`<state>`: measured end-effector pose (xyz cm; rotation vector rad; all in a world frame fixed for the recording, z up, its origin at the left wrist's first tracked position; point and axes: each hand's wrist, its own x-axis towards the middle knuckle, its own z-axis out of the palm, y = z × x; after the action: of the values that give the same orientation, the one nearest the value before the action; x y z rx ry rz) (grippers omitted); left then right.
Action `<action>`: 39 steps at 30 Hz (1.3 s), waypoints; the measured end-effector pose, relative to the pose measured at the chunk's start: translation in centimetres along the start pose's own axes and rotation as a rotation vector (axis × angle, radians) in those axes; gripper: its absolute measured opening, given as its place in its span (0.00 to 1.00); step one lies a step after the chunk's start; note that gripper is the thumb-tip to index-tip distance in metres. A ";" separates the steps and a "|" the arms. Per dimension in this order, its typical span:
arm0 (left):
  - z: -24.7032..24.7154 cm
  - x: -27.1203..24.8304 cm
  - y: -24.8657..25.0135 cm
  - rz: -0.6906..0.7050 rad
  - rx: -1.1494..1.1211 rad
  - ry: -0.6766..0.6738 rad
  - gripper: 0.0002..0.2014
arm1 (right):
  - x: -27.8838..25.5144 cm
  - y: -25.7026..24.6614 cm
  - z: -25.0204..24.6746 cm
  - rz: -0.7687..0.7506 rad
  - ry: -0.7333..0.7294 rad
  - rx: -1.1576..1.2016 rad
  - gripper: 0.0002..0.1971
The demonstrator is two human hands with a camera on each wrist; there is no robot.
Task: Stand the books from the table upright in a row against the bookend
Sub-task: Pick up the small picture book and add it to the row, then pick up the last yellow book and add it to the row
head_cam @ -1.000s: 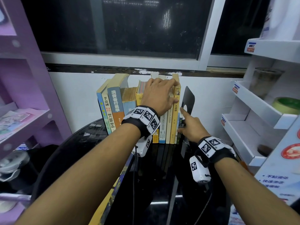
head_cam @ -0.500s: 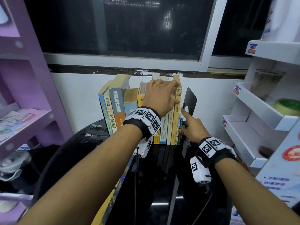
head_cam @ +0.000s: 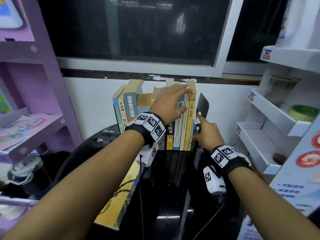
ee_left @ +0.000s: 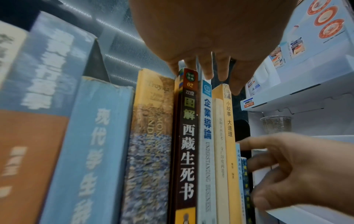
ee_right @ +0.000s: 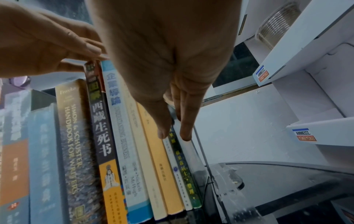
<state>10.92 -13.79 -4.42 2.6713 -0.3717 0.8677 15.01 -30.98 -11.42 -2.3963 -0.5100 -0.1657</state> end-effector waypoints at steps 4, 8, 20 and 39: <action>-1.2 -2.7 -0.5 -0.029 -0.057 0.108 0.19 | -1.1 -1.0 -0.7 -0.035 0.185 -0.109 0.21; -2.3 -5.5 -2.0 -0.079 -0.143 0.211 0.15 | -2.1 -2.3 -0.6 -0.053 0.269 -0.100 0.11; -3.8 -14.9 -7.5 -0.480 -0.032 -0.173 0.22 | -4.3 -8.7 4.6 -0.032 -0.469 -0.163 0.34; -3.6 -19.9 -9.0 -0.974 -0.052 -0.565 0.45 | -6.6 -11.9 10.7 0.015 -0.670 -0.353 0.46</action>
<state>-3.58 -1.23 -15.54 2.5074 0.7370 -0.1843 4.02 -17.90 -14.17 -2.7763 -0.8148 0.6245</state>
